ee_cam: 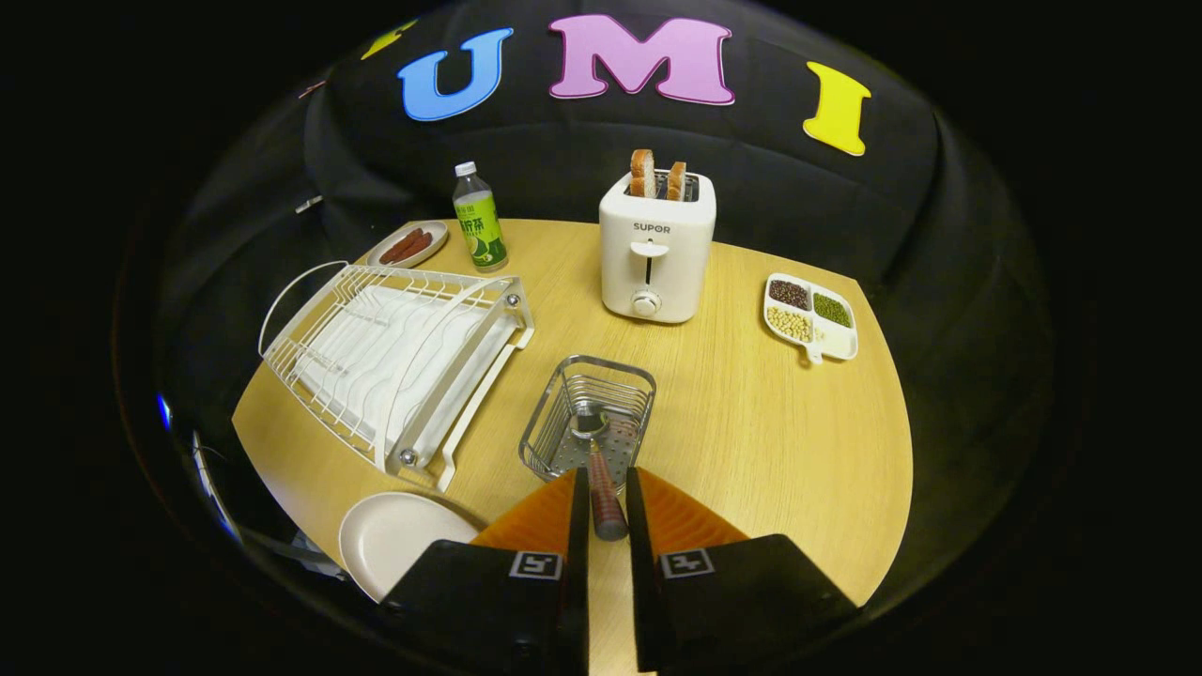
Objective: Take the plate from the dish rack, then take the spoon from the basket and place it into the plate.
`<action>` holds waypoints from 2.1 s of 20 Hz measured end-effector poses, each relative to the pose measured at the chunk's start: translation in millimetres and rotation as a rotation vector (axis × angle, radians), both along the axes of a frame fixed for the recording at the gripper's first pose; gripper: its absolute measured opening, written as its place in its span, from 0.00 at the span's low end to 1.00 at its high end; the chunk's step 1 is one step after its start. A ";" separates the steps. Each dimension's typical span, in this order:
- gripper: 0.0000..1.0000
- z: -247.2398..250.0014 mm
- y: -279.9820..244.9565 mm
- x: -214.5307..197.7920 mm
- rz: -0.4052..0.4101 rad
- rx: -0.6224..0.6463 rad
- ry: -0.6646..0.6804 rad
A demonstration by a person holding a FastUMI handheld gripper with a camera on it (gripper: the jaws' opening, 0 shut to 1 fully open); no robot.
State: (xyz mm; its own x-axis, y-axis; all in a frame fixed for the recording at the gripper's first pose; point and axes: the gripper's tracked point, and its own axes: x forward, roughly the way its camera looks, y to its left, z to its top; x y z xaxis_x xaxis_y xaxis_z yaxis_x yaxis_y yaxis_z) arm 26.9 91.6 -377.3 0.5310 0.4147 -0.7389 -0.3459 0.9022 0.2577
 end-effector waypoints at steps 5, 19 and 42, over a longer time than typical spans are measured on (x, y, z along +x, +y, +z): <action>0.23 -7.9 6.7 -5.5 0.008 0.000 0.016; 0.08 25.9 -11.1 -9.6 -0.064 0.041 0.004; 0.08 89.2 28.1 -187.5 0.129 0.208 0.053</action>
